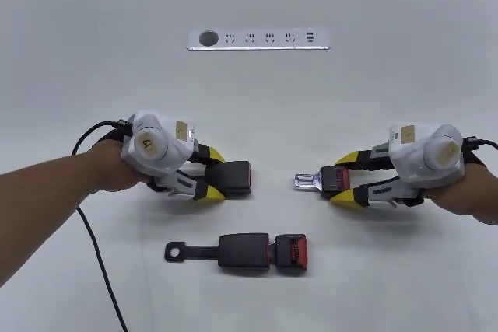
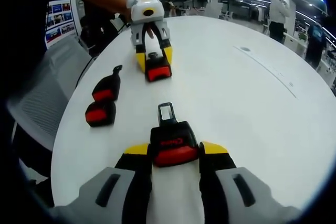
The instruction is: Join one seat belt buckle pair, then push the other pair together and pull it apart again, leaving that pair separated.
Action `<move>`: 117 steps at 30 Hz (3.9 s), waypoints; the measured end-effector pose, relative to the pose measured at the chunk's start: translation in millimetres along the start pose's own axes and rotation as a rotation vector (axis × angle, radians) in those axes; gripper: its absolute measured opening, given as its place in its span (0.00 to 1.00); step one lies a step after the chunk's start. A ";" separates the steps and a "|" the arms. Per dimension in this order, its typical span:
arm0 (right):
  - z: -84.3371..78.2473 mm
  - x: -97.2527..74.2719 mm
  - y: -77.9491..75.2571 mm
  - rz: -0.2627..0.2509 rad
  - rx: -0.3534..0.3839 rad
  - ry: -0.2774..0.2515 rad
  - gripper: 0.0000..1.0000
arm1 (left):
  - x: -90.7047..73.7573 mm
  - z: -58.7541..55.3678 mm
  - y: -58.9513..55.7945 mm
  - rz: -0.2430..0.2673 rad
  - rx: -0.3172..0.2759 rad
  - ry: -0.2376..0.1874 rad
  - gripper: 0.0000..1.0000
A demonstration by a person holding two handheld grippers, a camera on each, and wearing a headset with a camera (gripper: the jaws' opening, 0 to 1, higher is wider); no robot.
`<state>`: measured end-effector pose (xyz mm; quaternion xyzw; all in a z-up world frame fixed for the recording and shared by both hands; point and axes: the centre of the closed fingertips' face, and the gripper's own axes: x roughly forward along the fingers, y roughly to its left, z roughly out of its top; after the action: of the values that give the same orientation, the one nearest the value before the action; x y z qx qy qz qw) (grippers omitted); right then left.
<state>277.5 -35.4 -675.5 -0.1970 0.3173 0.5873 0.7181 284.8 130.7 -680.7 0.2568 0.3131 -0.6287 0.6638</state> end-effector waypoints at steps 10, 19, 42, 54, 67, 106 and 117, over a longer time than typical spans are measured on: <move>-5.9 -4.1 -3.5 -0.001 0.004 -0.009 0.34 | 0.1 -1.0 0.0 -0.013 0.013 0.012 0.34; -11.1 -9.5 -6.7 0.000 -0.002 -0.014 0.34 | 0.8 -1.1 -0.3 -0.015 0.016 0.018 0.34; -11.0 -10.7 -16.6 -0.064 -0.037 0.024 0.45 | -1.8 4.2 -2.1 0.000 -0.090 0.045 0.43; 11.3 -24.8 -41.1 -0.307 0.138 -0.111 0.77 | -33.0 20.4 22.3 0.218 -0.342 -0.132 0.82; 50.5 -48.7 -27.3 -0.478 0.220 -0.216 0.84 | -76.1 17.3 17.0 0.414 -0.537 -0.254 0.91; 70.5 -73.1 92.8 -0.678 0.330 -0.369 0.98 | -173.6 -47.2 -117.8 0.685 -0.685 -0.426 1.00; 66.5 -88.8 109.5 -0.712 0.334 -0.388 1.00 | -185.1 -49.0 -132.9 0.708 -0.682 -0.465 1.00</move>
<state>176.7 -30.1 -556.7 -0.0615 0.1796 0.2701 0.9439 145.5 281.2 -569.9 -0.0290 0.2387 -0.2699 0.9324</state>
